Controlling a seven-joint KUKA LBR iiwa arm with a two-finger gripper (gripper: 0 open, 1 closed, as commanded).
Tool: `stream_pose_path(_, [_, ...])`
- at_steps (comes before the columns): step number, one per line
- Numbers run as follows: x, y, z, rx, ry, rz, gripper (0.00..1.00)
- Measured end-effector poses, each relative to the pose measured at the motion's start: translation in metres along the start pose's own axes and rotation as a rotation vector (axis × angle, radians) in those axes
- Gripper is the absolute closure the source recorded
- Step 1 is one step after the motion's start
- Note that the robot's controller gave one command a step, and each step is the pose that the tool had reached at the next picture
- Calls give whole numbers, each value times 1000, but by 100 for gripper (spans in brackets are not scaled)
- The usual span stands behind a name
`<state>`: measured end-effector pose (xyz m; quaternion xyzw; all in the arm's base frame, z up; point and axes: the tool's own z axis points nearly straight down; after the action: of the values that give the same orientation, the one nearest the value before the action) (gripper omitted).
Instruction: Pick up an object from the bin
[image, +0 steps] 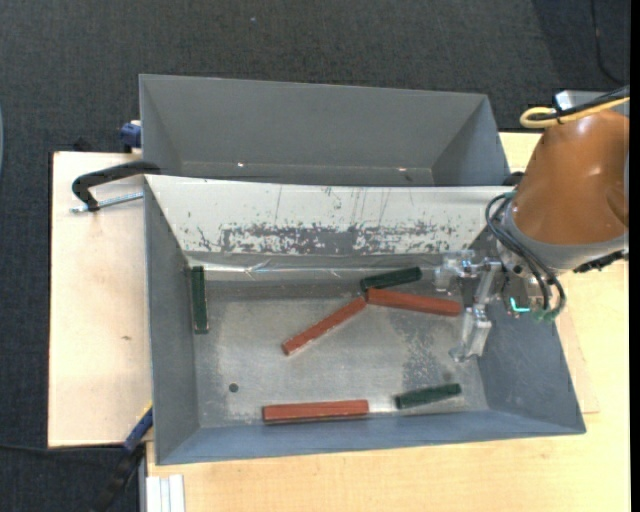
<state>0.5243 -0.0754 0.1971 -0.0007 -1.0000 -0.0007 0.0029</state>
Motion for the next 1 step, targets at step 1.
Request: stream_pose_path(1, [-1,0,-2,0,-4,-1,0])
